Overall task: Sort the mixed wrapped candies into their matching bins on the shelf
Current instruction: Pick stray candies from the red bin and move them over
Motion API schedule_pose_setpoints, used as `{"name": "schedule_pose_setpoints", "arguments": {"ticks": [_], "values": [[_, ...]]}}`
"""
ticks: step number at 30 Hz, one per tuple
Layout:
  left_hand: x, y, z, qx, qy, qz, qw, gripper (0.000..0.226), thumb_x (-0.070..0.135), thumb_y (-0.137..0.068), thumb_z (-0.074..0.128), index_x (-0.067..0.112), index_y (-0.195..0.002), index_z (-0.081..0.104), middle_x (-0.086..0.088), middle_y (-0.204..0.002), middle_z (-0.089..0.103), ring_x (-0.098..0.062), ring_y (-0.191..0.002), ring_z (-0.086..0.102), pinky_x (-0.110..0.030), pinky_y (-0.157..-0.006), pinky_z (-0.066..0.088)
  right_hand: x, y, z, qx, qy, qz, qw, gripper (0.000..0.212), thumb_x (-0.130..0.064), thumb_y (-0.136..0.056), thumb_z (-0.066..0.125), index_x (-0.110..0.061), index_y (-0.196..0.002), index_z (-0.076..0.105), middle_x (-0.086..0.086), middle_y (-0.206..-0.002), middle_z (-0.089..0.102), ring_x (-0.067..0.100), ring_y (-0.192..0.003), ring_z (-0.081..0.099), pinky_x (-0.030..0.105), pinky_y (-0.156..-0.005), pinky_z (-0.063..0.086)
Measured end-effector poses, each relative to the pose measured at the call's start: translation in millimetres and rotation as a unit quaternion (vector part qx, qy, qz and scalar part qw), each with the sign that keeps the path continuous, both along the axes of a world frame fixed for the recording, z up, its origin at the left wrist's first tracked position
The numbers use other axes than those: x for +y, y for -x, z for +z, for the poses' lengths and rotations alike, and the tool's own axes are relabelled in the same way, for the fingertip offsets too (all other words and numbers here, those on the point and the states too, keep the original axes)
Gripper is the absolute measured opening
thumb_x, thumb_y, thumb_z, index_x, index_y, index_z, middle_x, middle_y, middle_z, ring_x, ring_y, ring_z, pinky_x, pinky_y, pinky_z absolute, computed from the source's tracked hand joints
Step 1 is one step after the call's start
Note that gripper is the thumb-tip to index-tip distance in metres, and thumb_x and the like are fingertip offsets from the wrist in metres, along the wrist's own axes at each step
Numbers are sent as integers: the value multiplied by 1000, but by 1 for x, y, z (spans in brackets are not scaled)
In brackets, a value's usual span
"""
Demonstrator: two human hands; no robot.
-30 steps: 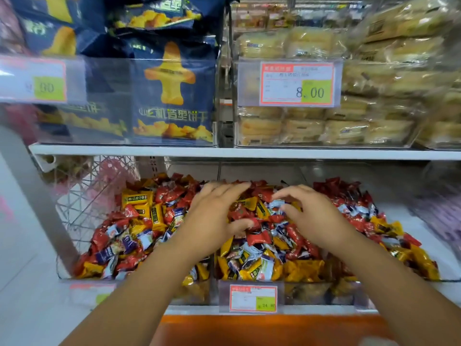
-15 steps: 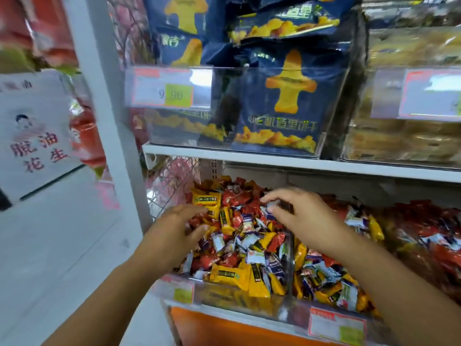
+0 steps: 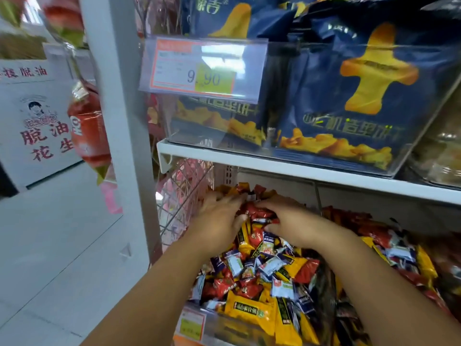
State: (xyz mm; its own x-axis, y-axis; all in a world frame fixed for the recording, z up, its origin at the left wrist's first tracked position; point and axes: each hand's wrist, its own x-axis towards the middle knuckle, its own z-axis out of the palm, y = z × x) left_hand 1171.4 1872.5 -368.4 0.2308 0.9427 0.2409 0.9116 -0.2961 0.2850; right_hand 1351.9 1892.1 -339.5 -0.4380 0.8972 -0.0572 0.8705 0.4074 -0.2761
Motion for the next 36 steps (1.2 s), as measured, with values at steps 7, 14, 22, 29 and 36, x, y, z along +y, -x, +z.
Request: {"name": "schedule_pose_setpoints", "arguments": {"ticks": [7, 14, 22, 29, 36], "values": [[5, -6, 3, 1, -12, 17, 1000, 41, 47, -92, 57, 35, -131, 56, 10, -135, 55, -22, -127, 31, -29, -93, 29, -5, -4, 4, 73, -30, -26, 997, 30, -21, -88, 69, -26, -116, 61, -3, -119, 55, 11, -98, 52, 24, -79, 43], [3, 5, 1, -159, 13, 6, 987, 15, 42, -80, 73, 43, -88, 61, 1, -107, 60, -17, -106, 48, -27, -74, 34, -16, -5, 13, 155, 1, -34, 987, 16, -25, -87, 70, -29, -102, 65, -11, -82, 54, -9, -54, 50, 8, -45, 35], [-21, 8, 13, -228, 42, -26, 972, 14, 20, -96, 57, 31, -103, 57, 10, -102, 63, -7, -88, 57, -24, -72, 45, -36, -9, 22, 267, 25, -76, 960, 15, -19, -86, 71, -31, -96, 70, -12, -57, 53, 0, -33, 38, 12, -36, 25], [-39, 5, 11, -212, 91, -44, 972, 16, 22, -101, 44, 34, -107, 53, 5, -92, 52, 1, -65, 52, -21, -56, 38, -58, -27, 33, 279, -3, -99, 955, 18, -24, -84, 73, -39, -94, 68, -15, -71, 67, 16, -51, 48, 22, -43, 31], [-38, -27, 16, -138, 29, -45, 989, 48, 54, -87, 61, 34, -130, 53, 5, -111, 58, -13, -110, 47, -31, -86, 44, -70, -48, 43, 283, -35, -134, 949, 19, -30, -86, 71, -41, -75, 59, -15, -78, 65, 6, -73, 62, 6, -52, 41]]}}
